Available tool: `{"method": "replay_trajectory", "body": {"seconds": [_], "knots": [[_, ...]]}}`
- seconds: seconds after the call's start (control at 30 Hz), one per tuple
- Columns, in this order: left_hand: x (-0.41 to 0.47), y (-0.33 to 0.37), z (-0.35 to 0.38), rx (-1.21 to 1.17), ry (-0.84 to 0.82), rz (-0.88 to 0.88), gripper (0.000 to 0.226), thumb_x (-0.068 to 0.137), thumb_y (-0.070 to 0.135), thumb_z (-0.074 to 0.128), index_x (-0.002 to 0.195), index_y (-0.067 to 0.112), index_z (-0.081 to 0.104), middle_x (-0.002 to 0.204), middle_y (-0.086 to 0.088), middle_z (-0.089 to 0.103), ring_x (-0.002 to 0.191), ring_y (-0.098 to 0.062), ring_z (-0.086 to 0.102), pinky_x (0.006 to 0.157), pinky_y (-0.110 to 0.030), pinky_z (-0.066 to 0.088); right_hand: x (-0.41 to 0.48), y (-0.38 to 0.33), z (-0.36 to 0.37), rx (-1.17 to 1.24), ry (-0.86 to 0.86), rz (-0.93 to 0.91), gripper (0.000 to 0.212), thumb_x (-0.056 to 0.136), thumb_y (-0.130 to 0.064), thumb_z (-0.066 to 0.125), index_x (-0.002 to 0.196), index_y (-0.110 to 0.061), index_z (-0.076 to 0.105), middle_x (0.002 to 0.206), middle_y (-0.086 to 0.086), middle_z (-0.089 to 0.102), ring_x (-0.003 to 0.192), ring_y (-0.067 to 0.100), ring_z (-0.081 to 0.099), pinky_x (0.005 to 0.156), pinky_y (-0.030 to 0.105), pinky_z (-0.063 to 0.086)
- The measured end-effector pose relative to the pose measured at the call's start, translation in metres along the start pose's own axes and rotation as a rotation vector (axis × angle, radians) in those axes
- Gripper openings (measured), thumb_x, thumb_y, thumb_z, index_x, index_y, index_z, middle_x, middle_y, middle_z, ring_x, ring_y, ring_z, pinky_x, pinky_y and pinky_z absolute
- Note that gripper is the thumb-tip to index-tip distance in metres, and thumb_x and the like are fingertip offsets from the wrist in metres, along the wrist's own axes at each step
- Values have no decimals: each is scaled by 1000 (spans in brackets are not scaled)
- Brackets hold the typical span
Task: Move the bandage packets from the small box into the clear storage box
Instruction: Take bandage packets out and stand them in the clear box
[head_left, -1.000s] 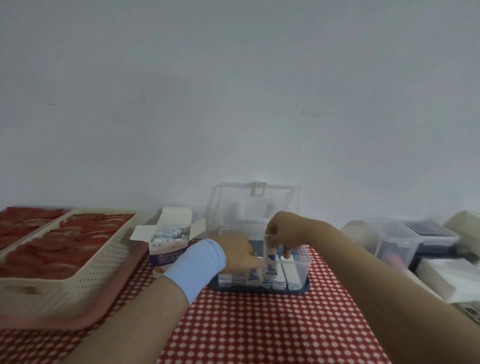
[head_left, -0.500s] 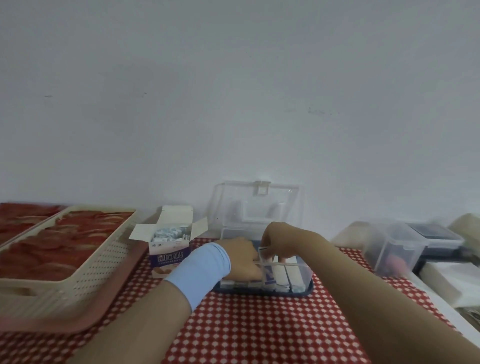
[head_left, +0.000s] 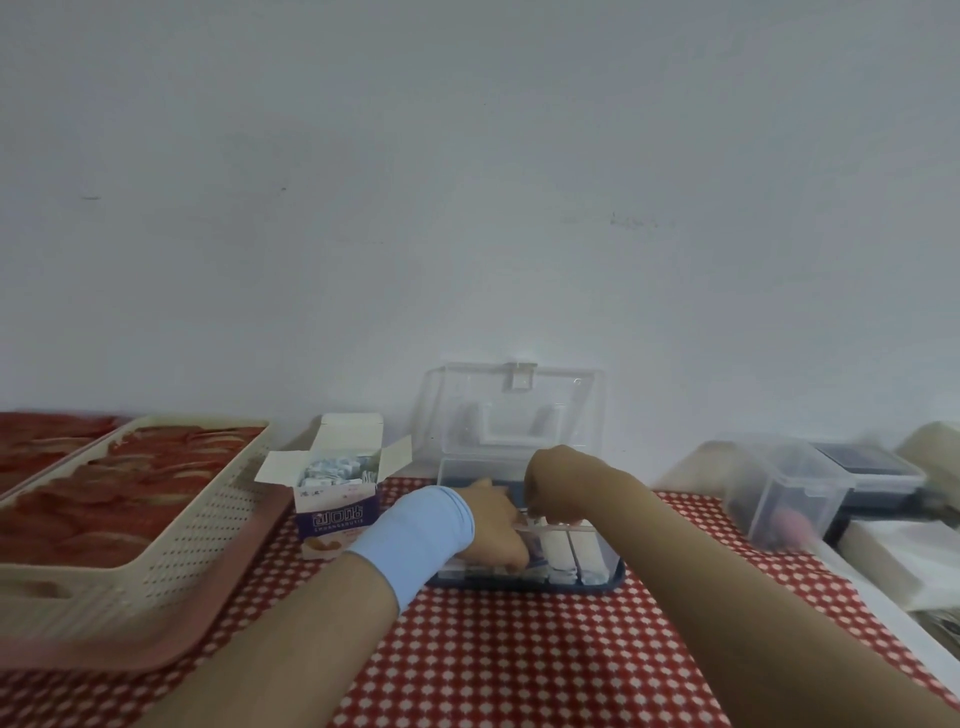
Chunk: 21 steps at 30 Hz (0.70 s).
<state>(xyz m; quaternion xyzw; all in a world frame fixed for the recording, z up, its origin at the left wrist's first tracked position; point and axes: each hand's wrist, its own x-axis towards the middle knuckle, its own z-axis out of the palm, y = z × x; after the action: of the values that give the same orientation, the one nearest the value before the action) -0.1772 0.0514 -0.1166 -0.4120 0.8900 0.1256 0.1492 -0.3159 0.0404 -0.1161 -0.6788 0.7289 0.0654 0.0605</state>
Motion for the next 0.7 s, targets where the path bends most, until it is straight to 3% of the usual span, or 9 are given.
{"method": "replay_trajectory", "body": {"seconds": [0.1,0.17,0.23,0.3,0.4,0.47,0.53,0.63,0.7], "knots": [[-8,-1,-3,-16,37,37,32,82,44,50,98,20,66,93,1,51,103,-29,50,92,-48,48,-8,4,-7,8,-30,-40,19,93,-21,68,102,-4,70,95,8,72,86,23,70,80,31,59],[-17,-4,-10,-19,80,64,44,87,46,51,125,26,64,120,0,52,122,-26,44,103,-48,42,-15,9,-24,62,46,-87,23,95,-19,64,108,-2,74,96,12,76,87,23,74,83,34,60],[-30,-10,-20,-34,176,104,47,92,42,54,137,30,56,139,1,44,129,-20,39,110,-45,36,-24,12,-46,170,128,-116,20,95,-20,65,105,-7,76,87,9,77,71,20,73,73,30,61],[-47,-20,-31,-114,296,138,43,93,35,56,135,29,57,136,3,46,126,-17,43,109,-38,37,-33,10,-66,243,176,-132,17,94,-21,66,103,-10,76,80,4,76,54,11,67,57,22,56],[-72,-47,-46,-302,490,102,31,95,21,55,124,28,65,122,9,57,114,-9,53,101,-26,41,-38,-4,-83,310,279,-167,14,92,-20,63,97,-16,76,77,-2,75,43,0,60,50,16,47],[-85,-74,-50,-394,632,36,25,97,20,54,114,32,68,114,14,63,106,-4,58,95,-23,44,-40,-24,-87,365,331,-219,14,93,-21,63,97,-20,76,81,-6,74,51,-1,61,55,17,48],[-94,-101,-48,-441,734,-53,20,97,22,55,103,36,69,109,15,66,100,-3,59,87,-21,44,-42,-47,-86,375,346,-296,15,94,-21,64,102,-21,76,90,-10,71,68,0,61,71,21,52],[-104,-136,-31,-444,805,-207,22,96,16,55,96,33,69,108,12,66,96,-8,60,84,-23,43,-35,-82,-79,364,335,-382,18,96,-18,63,108,-19,77,109,-5,72,96,10,65,93,27,53],[-105,-149,-15,-418,808,-267,25,95,10,54,96,30,69,108,9,65,96,-9,60,84,-22,42,-28,-100,-74,359,330,-408,20,96,-17,63,110,-19,77,113,-3,73,103,12,65,96,28,51]]}}
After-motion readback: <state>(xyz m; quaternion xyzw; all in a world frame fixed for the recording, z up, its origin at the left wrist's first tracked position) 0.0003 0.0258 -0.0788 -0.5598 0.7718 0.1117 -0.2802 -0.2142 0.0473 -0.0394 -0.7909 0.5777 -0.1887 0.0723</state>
